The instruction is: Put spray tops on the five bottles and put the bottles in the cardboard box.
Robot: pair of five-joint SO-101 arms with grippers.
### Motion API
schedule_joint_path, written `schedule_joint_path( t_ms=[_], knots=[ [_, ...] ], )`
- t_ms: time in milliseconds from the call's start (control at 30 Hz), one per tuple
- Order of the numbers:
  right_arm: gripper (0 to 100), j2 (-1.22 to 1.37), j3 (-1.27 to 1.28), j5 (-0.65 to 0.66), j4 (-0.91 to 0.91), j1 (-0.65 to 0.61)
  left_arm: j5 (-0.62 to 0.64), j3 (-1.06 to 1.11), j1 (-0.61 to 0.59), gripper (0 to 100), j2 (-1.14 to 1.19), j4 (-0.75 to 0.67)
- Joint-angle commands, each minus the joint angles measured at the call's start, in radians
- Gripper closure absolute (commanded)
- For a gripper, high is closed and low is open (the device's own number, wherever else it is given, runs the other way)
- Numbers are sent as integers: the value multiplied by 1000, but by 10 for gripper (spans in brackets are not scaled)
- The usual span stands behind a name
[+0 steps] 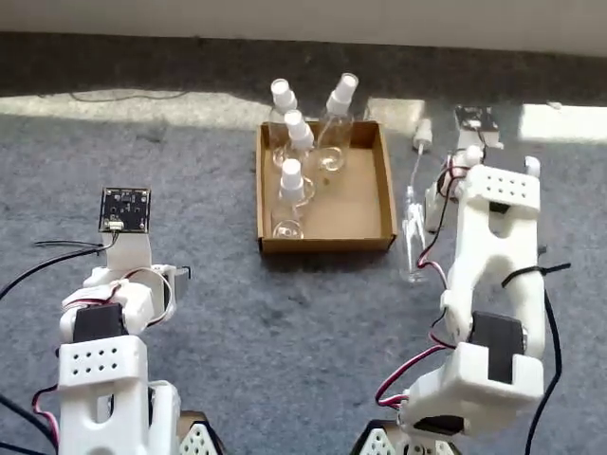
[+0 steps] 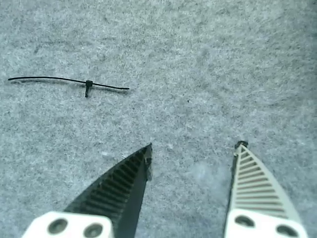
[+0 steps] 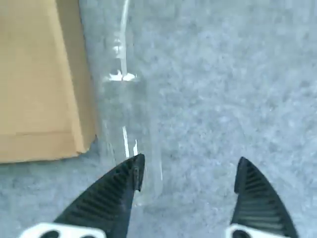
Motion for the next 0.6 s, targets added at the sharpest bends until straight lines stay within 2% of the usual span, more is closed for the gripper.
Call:
schedule_joint_path(
  t_ms=[0, 167, 300, 567],
  knots=[
    [715, -13, -163, -77, -62, -24, 3, -2, 21, 754, -15, -15],
    [716, 15, -202, -227, -453, -68, 3, -1, 21, 754, -12, -15],
    [716, 142, -162, -242, -727, -99, 3, -1, 21, 754, -12, -15],
    [716, 487, -243, -245, -941, -101, 3, 13, 21, 753, -18, -18]
  ],
)
